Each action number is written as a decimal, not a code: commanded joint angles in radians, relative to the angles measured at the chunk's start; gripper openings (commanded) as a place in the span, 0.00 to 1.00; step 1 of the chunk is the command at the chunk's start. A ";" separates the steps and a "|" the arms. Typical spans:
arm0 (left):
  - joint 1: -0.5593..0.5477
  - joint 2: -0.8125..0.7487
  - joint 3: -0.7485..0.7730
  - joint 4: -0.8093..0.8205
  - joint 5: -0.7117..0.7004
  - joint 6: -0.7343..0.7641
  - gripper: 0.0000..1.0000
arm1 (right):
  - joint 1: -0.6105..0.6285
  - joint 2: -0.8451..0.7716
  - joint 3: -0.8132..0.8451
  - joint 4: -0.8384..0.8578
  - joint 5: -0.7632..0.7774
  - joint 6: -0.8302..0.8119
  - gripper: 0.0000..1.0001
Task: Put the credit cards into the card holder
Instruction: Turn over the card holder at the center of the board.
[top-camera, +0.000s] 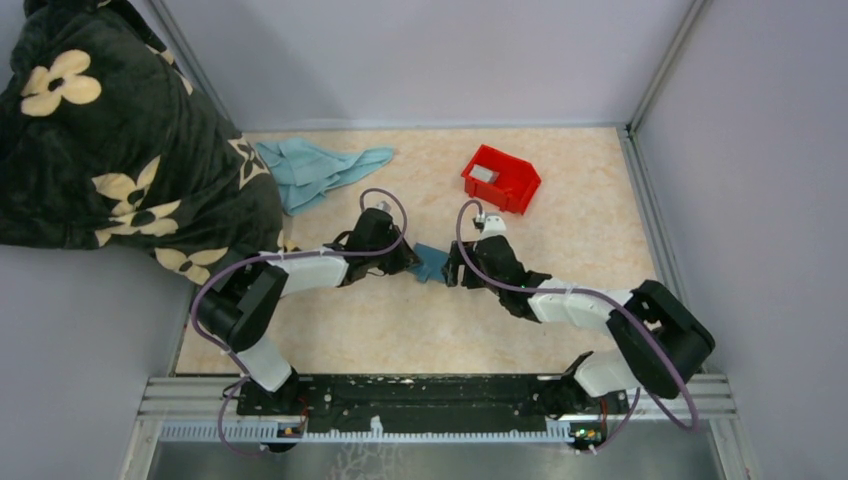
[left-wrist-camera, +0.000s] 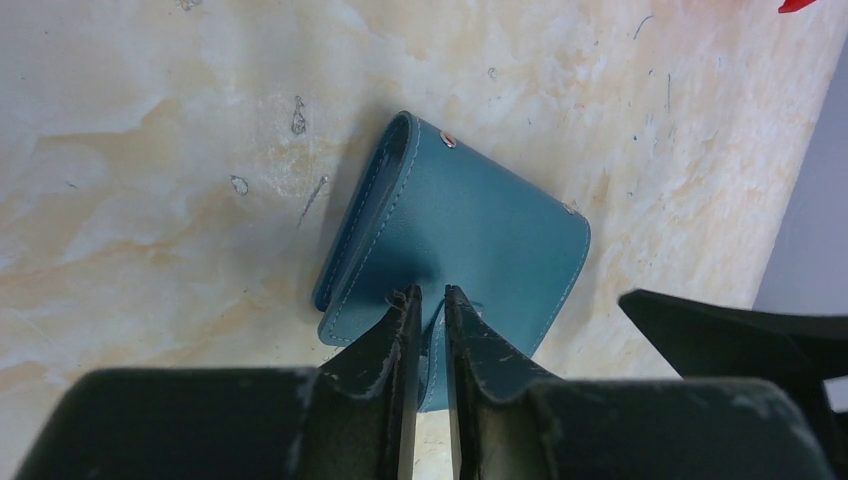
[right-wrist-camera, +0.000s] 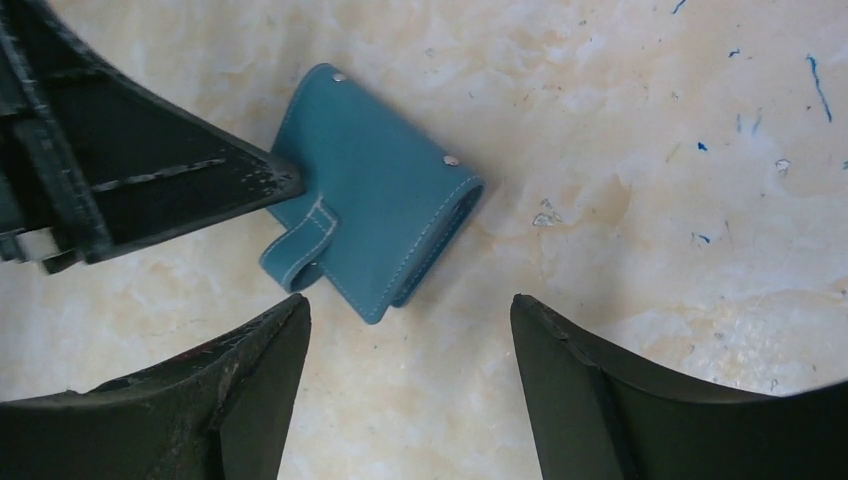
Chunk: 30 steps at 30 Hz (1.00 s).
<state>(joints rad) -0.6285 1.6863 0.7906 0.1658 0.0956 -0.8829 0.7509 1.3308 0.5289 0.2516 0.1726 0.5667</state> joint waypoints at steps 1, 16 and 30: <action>-0.007 0.016 -0.030 -0.017 -0.016 0.003 0.22 | -0.056 0.091 0.052 0.131 -0.105 -0.021 0.74; -0.007 0.092 -0.052 -0.053 -0.047 0.012 0.19 | -0.194 0.340 0.023 0.404 -0.345 0.047 0.78; -0.005 0.136 -0.069 -0.066 -0.059 0.031 0.18 | -0.194 0.561 -0.043 0.664 -0.480 0.164 0.81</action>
<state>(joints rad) -0.6285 1.7325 0.7761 0.2630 0.0895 -0.8967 0.5449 1.7996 0.5365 0.9310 -0.1913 0.6712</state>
